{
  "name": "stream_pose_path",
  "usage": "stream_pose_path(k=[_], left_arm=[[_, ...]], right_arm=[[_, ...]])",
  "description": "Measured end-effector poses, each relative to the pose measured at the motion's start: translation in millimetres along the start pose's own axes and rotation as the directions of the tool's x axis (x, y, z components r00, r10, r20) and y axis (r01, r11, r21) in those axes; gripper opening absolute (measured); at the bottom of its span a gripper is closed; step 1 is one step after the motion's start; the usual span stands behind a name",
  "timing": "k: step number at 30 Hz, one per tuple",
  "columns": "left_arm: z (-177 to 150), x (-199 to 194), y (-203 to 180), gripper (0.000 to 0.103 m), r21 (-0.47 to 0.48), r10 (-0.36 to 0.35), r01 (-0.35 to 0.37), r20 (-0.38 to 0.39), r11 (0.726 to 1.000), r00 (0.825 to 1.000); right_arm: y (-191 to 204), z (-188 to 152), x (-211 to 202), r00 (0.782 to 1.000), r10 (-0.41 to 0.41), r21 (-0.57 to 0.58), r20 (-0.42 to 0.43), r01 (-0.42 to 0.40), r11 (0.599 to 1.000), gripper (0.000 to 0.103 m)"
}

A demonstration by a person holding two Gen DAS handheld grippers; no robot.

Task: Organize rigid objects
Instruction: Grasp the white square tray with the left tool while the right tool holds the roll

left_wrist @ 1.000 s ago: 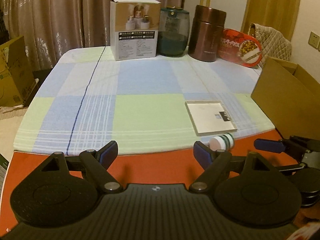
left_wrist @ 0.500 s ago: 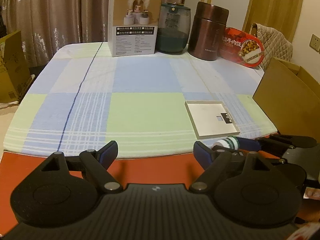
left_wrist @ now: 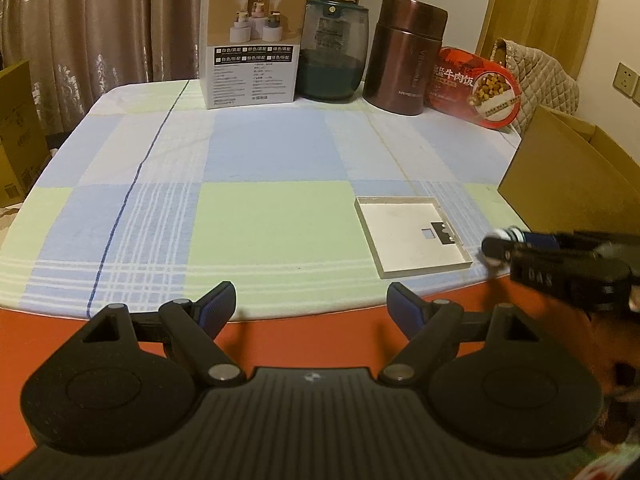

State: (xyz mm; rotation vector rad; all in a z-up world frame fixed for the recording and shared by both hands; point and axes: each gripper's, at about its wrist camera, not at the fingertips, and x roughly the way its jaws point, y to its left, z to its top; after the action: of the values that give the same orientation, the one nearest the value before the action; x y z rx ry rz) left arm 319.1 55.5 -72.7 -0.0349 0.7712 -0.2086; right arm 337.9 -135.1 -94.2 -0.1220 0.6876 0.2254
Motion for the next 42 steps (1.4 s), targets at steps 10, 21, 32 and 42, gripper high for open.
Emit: stream_pose_path(k=[10,21,32,42], left_arm=[[1.5,9.0,-2.3,0.080,0.019,-0.018,0.018,0.007,1.000,1.000],[11.6,50.2,-45.3,0.096,0.087,-0.092,0.088,0.039,0.992,0.995],[13.6,80.4,-73.5,0.100,0.104,-0.013,0.008,0.049,0.995,0.999],[-16.8,34.1,-69.5,0.085,0.086,0.072,-0.072,-0.001,0.994,0.997]], right_arm=[[4.5,2.6,4.5,0.994,0.106,0.020,0.011,-0.106,0.994,0.028],[-29.7,-17.1,-22.7,0.999,0.032,0.106,0.010,-0.033,0.994,0.028],[-36.3,-24.8,-27.4,1.000,0.025,0.097,0.019,-0.027,0.995,0.028],[-31.8,-34.7,-49.7,0.998,0.069,0.093,0.002,-0.069,0.993,0.028]])
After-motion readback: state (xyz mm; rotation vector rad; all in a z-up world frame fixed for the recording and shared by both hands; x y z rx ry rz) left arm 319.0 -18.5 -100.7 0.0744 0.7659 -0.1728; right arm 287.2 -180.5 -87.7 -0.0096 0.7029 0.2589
